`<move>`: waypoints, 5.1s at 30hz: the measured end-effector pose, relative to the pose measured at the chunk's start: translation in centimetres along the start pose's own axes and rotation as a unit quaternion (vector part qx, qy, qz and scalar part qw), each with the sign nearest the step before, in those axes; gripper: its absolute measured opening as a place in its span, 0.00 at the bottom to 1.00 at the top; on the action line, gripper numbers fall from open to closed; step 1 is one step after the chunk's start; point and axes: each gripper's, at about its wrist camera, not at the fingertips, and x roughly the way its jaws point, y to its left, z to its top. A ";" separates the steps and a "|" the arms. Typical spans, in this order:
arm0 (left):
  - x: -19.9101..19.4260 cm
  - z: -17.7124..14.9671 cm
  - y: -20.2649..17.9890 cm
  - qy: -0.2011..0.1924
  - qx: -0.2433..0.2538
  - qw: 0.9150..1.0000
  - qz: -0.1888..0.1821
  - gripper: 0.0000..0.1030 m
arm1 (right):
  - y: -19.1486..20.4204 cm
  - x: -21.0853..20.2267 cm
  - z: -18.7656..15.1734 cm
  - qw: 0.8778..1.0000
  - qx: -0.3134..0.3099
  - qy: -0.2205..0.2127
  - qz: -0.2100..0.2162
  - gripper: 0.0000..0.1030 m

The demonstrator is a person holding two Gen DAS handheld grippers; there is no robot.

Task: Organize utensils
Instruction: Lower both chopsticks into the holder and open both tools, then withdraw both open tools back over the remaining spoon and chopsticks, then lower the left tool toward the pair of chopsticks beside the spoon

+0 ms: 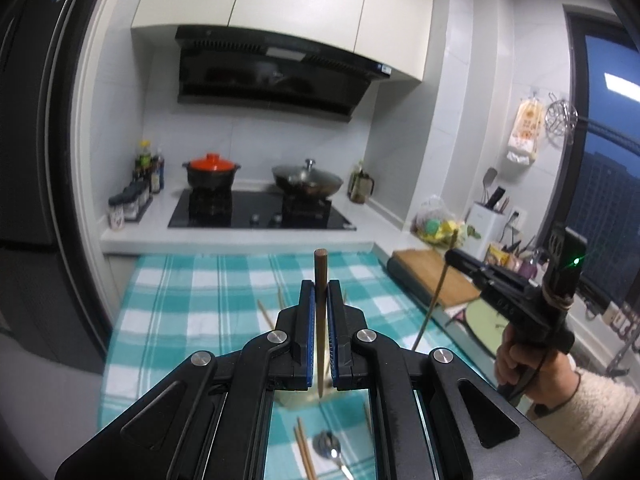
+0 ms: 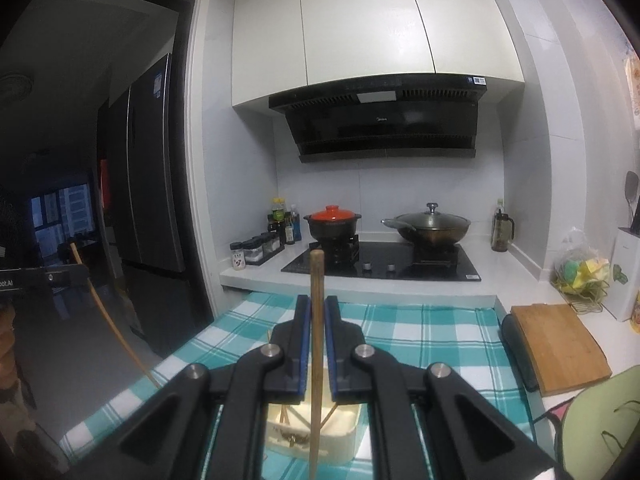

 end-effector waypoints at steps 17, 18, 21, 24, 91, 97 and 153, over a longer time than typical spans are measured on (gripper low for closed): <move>18.8 -2.8 1.7 0.106 -0.026 0.993 0.033 0.04 | -2.3 16.1 -2.7 0.998 0.040 0.050 0.018 0.07; 19.5 -3.3 1.8 0.116 -0.029 0.992 0.035 0.04 | -2.2 16.8 -3.4 0.997 0.041 0.065 0.023 0.07; 21.6 -5.1 2.5 0.149 -0.040 0.987 0.036 0.04 | -2.0 18.9 -5.5 0.992 0.043 0.110 0.035 0.07; 22.9 -6.2 2.6 0.174 -0.038 0.983 0.035 0.04 | -2.0 20.4 -7.2 0.987 0.044 0.147 0.041 0.07; 4.0 -37.0 0.7 0.280 -0.010 0.947 0.154 0.99 | -2.4 -6.3 -33.4 0.934 0.070 0.287 -0.200 0.90; 4.1 -37.1 0.7 0.278 -0.008 0.948 0.153 1.00 | -2.4 -6.5 -33.4 0.934 0.069 0.289 -0.197 0.90; 15.8 -31.8 3.2 0.324 -0.010 0.931 0.166 1.00 | -2.2 -6.7 -33.7 0.939 0.066 0.272 -0.200 0.90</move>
